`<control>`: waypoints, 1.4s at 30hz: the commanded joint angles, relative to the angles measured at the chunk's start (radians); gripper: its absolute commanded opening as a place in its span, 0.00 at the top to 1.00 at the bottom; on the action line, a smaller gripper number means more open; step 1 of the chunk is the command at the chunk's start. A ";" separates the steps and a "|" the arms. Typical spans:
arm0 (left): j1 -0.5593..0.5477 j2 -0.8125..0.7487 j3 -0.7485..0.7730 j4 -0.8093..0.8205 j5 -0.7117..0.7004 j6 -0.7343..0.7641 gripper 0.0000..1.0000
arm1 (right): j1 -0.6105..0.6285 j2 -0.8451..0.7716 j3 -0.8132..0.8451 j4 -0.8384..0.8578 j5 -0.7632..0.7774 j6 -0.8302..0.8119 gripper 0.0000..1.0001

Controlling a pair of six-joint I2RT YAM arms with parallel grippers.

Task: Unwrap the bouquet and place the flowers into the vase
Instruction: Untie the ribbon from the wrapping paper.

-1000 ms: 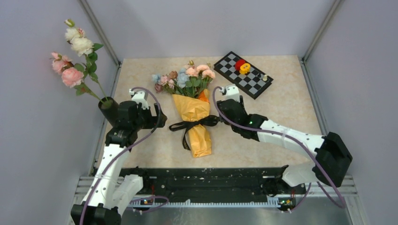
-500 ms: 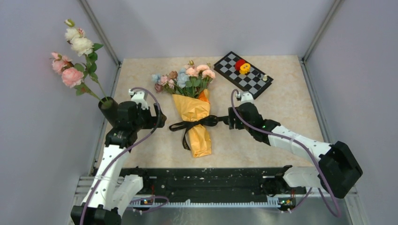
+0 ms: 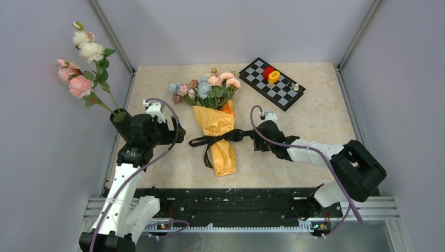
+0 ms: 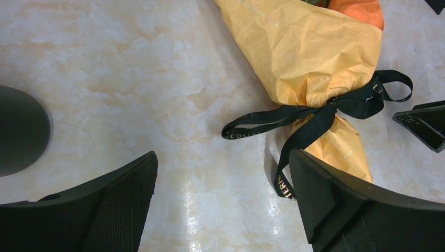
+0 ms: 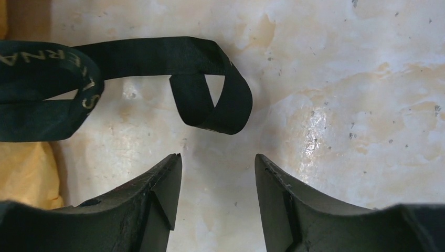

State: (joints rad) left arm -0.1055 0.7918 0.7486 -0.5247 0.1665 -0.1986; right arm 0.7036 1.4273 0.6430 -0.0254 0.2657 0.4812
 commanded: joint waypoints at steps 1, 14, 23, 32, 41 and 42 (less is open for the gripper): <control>-0.002 -0.010 -0.004 0.026 -0.007 0.014 0.01 | -0.003 0.043 0.038 0.087 0.041 0.016 0.46; -0.002 0.003 -0.004 0.027 -0.007 0.016 0.01 | -0.003 0.152 0.077 0.147 0.087 0.018 0.52; -0.002 0.009 0.004 0.020 0.014 -0.086 0.01 | -0.003 0.147 0.082 0.175 0.100 0.005 0.75; -0.068 0.013 -0.129 0.199 0.077 -0.346 0.01 | -0.011 0.084 0.105 0.134 0.124 -0.048 1.00; -0.146 0.102 -0.297 0.406 0.159 -0.451 0.07 | -0.023 -0.050 0.045 0.116 0.134 -0.060 1.00; -0.155 0.115 -0.310 0.437 0.164 -0.463 0.09 | -0.023 -0.065 0.035 0.117 0.133 -0.059 1.00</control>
State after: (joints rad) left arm -0.2317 0.8749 0.4789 -0.2626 0.2783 -0.5903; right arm 0.6910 1.4418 0.7044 0.0818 0.3744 0.4366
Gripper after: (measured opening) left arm 0.938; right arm 0.011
